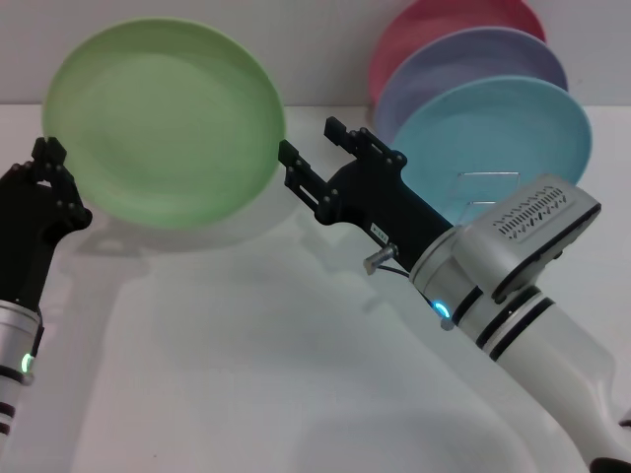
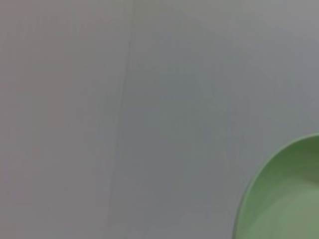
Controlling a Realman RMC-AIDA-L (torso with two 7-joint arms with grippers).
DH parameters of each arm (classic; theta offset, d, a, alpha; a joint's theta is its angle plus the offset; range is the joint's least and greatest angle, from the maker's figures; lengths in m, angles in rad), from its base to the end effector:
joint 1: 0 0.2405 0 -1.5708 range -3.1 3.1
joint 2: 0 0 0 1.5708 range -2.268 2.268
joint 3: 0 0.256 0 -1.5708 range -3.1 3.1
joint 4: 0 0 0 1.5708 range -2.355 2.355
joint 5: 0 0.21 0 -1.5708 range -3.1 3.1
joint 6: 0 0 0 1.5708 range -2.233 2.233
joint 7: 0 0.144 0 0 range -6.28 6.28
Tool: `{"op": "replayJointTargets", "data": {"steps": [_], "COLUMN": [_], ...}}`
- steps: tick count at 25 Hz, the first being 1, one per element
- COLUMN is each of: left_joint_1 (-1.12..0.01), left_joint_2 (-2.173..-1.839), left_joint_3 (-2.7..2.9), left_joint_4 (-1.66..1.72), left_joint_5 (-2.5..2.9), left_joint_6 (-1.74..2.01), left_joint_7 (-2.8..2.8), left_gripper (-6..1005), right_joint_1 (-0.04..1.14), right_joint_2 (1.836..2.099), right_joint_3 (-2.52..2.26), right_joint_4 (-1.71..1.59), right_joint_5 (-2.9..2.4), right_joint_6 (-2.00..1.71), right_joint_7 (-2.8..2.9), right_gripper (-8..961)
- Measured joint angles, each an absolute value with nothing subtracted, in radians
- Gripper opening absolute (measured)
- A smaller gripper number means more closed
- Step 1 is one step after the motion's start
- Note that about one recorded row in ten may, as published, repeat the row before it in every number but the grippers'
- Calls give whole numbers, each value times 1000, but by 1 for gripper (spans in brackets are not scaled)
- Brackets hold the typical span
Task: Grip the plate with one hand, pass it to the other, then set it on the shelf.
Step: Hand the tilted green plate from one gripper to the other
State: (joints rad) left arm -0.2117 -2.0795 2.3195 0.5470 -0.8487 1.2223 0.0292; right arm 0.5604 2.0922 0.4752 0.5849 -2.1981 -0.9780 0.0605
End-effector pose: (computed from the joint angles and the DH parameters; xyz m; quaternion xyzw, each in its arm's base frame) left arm -0.2878 0.2908 -0.0299 -0.6538 -0.2231 -0.3786 0.6160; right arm 0.1751 0.3296 -0.1187 -0.8089 0.1924 0.3931 0.3927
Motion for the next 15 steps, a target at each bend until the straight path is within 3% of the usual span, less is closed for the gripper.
{"op": "replayJointTargets", "data": {"steps": [15], "left_joint_1": [-209], "left_joint_2": [-2080], "left_joint_3": [2584], "left_joint_4": [650], "left_joint_5": [-1154], "left_joint_6": [1251], "left_joint_7": [313], "left_gripper": [88], "right_joint_1": [526], "right_joint_2": [2092], "right_joint_3": [462], "right_joint_4": [561], "right_joint_5": [-2198], "right_joint_6": [-958], "right_joint_7": [61], "right_gripper": [629]}}
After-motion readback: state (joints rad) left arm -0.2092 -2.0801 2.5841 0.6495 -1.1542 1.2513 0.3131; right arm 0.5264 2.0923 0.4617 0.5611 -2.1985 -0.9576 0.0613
